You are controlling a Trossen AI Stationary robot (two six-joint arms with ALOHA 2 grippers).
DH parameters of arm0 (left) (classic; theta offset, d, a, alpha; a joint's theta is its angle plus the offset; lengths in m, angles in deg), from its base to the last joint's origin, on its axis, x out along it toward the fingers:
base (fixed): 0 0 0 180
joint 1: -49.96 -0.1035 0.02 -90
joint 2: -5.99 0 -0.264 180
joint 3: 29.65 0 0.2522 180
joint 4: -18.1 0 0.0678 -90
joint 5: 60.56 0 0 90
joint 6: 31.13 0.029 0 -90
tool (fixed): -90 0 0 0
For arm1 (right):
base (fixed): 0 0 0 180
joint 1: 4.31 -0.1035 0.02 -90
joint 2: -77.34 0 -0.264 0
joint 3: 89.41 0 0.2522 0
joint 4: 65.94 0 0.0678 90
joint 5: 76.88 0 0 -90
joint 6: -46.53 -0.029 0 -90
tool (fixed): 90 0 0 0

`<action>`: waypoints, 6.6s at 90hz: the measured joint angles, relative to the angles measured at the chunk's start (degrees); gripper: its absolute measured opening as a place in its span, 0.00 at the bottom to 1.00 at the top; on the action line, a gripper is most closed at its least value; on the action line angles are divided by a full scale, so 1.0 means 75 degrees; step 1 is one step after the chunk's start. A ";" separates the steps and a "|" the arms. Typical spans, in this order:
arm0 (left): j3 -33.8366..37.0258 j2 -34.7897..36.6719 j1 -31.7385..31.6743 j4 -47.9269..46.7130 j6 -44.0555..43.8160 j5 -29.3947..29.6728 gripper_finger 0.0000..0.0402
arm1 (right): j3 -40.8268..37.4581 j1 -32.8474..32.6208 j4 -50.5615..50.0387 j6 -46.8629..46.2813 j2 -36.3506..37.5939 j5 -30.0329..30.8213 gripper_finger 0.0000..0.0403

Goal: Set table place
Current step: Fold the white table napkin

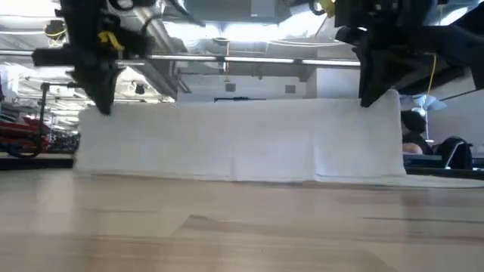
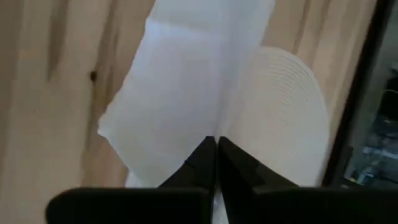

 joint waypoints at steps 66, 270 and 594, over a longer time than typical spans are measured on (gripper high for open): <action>0.0686 -0.0252 0.1291 0.0033 -0.2491 0.0236 0.00 | 0.0000 -0.0010 0.0191 -0.0037 0.0000 0.0725 0.00; 0.1074 -0.0904 0.3357 0.3838 -0.3947 -0.1670 0.19 | -0.0557 -0.0402 0.2232 -0.0007 -0.0023 -0.1605 0.40; 0.0800 -0.1632 0.2488 0.2973 -0.4090 -0.1636 0.41 | -0.1888 0.0294 0.2415 -0.0395 0.0350 -0.3049 0.00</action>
